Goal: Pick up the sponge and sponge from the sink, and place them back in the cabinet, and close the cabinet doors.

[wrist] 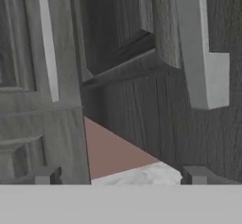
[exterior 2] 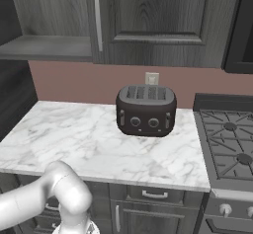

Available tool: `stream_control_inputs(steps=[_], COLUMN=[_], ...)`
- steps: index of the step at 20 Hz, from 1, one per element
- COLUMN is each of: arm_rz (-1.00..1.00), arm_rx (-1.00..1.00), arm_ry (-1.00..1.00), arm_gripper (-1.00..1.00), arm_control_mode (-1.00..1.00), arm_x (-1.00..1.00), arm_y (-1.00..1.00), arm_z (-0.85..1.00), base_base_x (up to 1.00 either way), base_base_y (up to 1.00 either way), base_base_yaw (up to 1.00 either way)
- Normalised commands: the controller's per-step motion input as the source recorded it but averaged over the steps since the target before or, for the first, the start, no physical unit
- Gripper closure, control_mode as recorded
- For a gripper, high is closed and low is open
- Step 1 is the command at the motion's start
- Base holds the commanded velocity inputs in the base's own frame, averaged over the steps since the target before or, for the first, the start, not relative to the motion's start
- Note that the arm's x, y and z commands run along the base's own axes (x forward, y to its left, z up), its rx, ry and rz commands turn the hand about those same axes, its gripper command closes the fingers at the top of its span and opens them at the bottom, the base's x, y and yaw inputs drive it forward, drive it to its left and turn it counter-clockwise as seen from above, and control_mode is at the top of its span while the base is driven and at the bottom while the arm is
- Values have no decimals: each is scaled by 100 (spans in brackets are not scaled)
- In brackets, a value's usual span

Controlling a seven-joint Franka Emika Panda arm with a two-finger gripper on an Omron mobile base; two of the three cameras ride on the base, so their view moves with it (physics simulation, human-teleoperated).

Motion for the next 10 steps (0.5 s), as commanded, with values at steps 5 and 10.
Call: stream_control_inputs(steps=[5,10], arm_rz=[-10,-9], arm_rx=[0,0], arm_ry=[-2,-3], arm_gripper=[-100,-100], arm_control_mode=[-100,-100], arm_x=[20,27], arm_y=[0,0], arm_z=[0,0], base_base_x=[0,0], base_base_y=[0,0], base_base_yaw=[0,0])
